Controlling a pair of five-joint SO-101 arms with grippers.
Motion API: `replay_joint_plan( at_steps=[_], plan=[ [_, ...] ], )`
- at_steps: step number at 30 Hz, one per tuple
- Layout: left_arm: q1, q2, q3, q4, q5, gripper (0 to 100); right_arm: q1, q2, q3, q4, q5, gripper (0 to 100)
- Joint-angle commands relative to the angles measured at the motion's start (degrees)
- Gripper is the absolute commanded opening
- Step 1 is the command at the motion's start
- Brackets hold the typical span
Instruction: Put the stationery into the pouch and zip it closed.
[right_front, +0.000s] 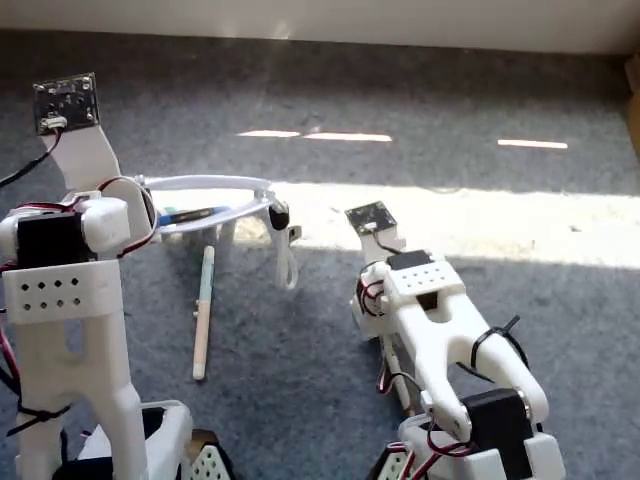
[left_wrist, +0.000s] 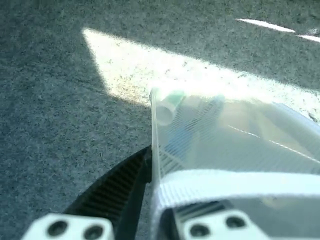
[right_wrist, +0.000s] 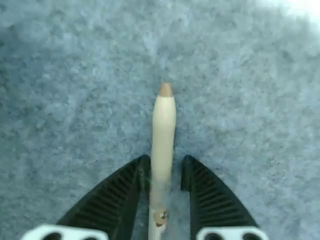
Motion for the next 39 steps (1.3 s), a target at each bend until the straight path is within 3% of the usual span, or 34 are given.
replay_joint_plan(
  at_steps=[1, 7, 13, 18, 25, 32, 39],
  plan=[
    [-0.84, -0.92, -0.75, 0.09, -0.53, 1, -0.22, 1.54, -0.57, -0.13, -0.35, 7.8],
    [-0.92, -0.92, -0.66, 0.09, -0.62, 1, -0.48, 1.45, -0.57, 0.04, -0.26, 0.5],
    [-0.92, -0.92, 1.27, -0.35, -1.93, 1, -0.48, -0.66, -7.16, 9.45, -0.26, 0.5],
    [-0.92, -0.92, 1.10, -0.35, -2.02, 1, -0.57, -9.36, -11.56, 15.87, -0.26, 0.5],
    [-0.75, -0.92, 0.92, -0.26, -2.11, 1, -0.75, -23.69, -12.18, 16.66, -0.53, 0.5],
    [-0.84, -0.92, 0.92, -0.26, -2.11, 1, -8.48, -35.82, -12.26, 16.22, -0.70, 0.5],
    [-0.84, -0.92, 1.27, -0.26, -2.20, 1, -14.90, -41.89, -17.27, 16.04, -5.45, 0.5]
  ],
)
